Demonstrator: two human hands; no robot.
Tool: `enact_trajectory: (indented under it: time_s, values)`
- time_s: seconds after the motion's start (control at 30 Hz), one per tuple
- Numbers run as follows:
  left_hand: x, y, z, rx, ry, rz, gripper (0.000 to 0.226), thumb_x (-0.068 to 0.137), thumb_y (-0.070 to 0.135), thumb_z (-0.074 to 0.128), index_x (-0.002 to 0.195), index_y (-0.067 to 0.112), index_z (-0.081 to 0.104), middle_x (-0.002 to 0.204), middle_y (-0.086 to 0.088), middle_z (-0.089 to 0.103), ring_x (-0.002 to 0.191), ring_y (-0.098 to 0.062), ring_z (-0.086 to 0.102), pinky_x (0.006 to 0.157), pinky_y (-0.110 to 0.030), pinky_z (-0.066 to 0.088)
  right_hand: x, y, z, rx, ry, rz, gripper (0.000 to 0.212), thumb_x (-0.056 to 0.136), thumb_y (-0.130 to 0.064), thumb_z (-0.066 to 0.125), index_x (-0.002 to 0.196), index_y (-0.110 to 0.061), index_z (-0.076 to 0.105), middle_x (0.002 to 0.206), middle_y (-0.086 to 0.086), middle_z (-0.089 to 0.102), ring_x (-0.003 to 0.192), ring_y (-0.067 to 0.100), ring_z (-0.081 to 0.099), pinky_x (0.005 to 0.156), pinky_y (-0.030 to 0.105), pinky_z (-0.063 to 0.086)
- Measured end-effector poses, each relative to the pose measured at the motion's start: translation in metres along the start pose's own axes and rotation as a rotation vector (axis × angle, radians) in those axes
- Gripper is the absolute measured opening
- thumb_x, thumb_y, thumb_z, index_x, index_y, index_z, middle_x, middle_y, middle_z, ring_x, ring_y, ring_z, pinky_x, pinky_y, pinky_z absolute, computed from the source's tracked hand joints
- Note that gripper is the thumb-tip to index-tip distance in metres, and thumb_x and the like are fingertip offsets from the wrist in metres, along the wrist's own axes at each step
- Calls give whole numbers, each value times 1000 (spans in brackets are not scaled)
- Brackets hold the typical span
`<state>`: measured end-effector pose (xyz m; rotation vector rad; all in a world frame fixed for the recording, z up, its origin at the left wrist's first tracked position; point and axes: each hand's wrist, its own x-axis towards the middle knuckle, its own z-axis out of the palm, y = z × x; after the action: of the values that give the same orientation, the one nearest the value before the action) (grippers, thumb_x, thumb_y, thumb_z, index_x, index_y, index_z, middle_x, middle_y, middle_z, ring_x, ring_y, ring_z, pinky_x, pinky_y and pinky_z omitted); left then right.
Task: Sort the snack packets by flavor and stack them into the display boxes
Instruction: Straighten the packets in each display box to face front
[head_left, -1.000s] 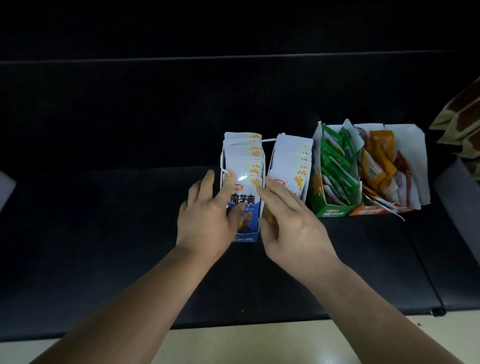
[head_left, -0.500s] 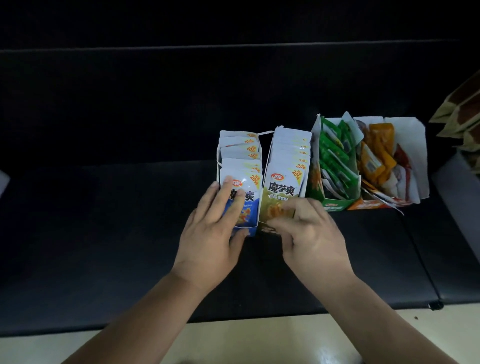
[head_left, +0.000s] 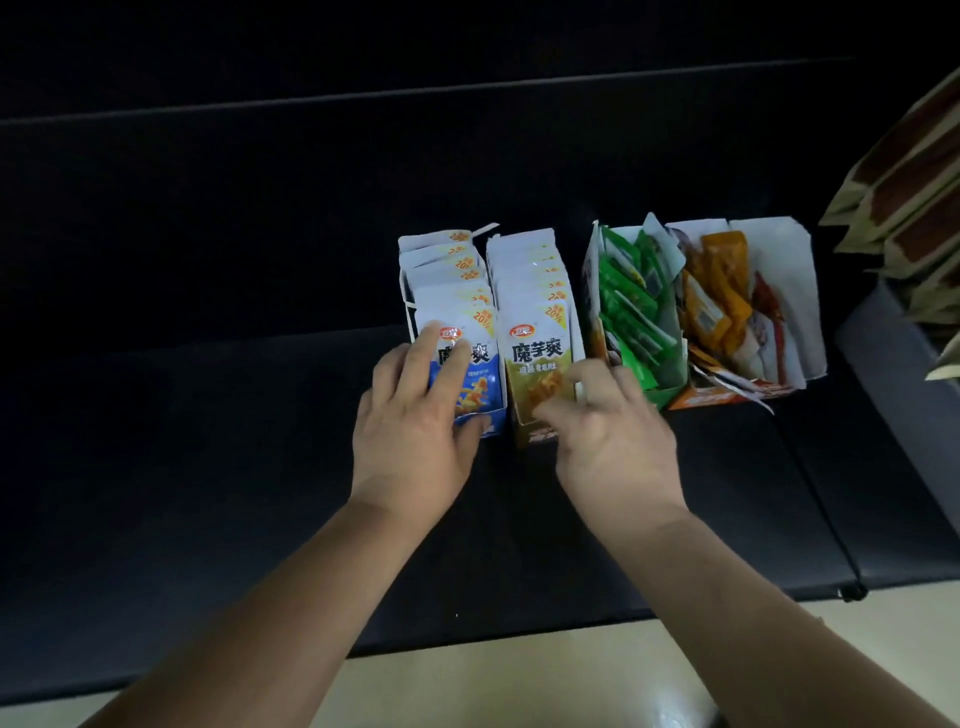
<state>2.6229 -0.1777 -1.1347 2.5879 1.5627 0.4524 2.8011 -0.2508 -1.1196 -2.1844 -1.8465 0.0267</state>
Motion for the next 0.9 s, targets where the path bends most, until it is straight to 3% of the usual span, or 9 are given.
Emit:
enact_trajectory:
  time_s: [0.1, 0.2, 0.27, 0.37, 0.43, 0.53, 0.63, 0.77, 0.9]
  values:
    - [2, -4, 3, -9, 6, -27, 76, 84, 42, 79, 150, 21, 48, 162, -5, 36, 139, -33, 41, 98, -50, 51, 6, -16, 0, 19, -71, 28, 27, 71, 3, 75, 90, -17, 77, 119, 10, 59, 109, 37, 54, 53, 33, 44]
    - [3, -10, 6, -18, 20, -39, 76, 85, 43, 80, 151, 22, 48, 162, -6, 36, 138, -35, 43, 96, -51, 52, 17, -23, -2, -25, -167, 71, 33, 93, -7, 58, 119, -23, 70, 140, 4, 42, 130, 30, 35, 67, 35, 44]
    - [5, -12, 8, -25, 17, -39, 77, 86, 46, 78, 152, 23, 47, 163, -5, 34, 138, -34, 42, 96, -50, 50, 25, -24, -3, -27, -175, 87, 35, 94, -7, 57, 123, -24, 69, 141, 3, 41, 132, 28, 33, 71, 34, 45]
    - [7, -10, 8, -23, 14, -33, 78, 86, 44, 79, 153, 22, 46, 163, -6, 33, 139, -34, 41, 98, -52, 50, 23, -24, -1, -10, -86, 45, 30, 83, -4, 70, 107, -21, 75, 128, 5, 55, 121, 30, 48, 66, 34, 44]
    - [1, -7, 8, -43, 36, -39, 78, 82, 39, 82, 150, 21, 48, 162, -9, 33, 140, -36, 39, 101, -55, 47, 10, -17, 1, 75, 28, 13, 29, 75, -6, 79, 100, -21, 78, 115, 4, 64, 104, 32, 60, 64, 36, 52]
    - [-11, 7, 4, -122, 96, -36, 70, 81, 30, 81, 145, 18, 54, 160, -12, 35, 142, -37, 36, 108, -58, 38, -14, 6, -6, 275, 175, -12, 26, 88, -16, 74, 113, -22, 77, 112, -3, 66, 99, 23, 64, 69, 34, 57]
    - [-21, 38, -3, -233, 137, 87, 48, 84, 19, 75, 131, 17, 66, 148, -8, 50, 130, -35, 48, 102, -54, 42, -26, 37, -19, 424, 227, 123, 26, 92, -22, 67, 117, -22, 76, 107, -6, 67, 92, 20, 68, 72, 40, 60]
    - [-19, 90, -2, -372, -43, 338, 35, 88, 23, 65, 121, 15, 71, 137, -2, 59, 115, -29, 61, 92, -46, 54, -33, 65, -23, 504, 203, 189, 33, 93, -9, 67, 122, -21, 74, 109, -3, 70, 97, 19, 69, 80, 44, 59]
    - [4, 116, 9, -355, -210, 280, 54, 91, 27, 62, 144, 19, 52, 153, 5, 42, 125, -27, 59, 93, -46, 57, -37, 71, -25, 579, 167, 172, 43, 94, -1, 61, 130, -22, 71, 119, -2, 68, 108, 16, 67, 89, 39, 58]
